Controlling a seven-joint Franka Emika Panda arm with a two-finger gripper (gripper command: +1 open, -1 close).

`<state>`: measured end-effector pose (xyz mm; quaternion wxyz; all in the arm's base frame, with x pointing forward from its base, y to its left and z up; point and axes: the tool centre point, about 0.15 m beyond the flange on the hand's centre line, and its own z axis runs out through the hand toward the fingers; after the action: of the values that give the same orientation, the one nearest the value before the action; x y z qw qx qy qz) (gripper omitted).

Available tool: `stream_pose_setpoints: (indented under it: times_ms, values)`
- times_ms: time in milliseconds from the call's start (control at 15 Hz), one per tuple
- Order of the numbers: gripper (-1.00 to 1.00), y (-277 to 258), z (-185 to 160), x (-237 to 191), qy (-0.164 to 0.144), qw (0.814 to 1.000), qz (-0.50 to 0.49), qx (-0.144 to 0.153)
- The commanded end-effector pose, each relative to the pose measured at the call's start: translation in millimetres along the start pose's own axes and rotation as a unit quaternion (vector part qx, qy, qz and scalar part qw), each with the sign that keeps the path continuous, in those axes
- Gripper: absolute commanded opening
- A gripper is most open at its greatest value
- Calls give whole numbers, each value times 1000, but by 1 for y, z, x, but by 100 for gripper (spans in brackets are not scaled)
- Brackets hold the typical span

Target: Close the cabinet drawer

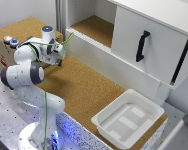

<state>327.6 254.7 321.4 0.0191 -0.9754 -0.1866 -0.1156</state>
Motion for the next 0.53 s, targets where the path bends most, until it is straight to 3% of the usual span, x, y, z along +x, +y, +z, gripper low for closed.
stream_pose_setpoints:
  times_ms: [0,467]
  values:
    - [100,25,-20,21,-3,998,11,-66]
    - [100,35,-29,29,-14,997,20,-76]
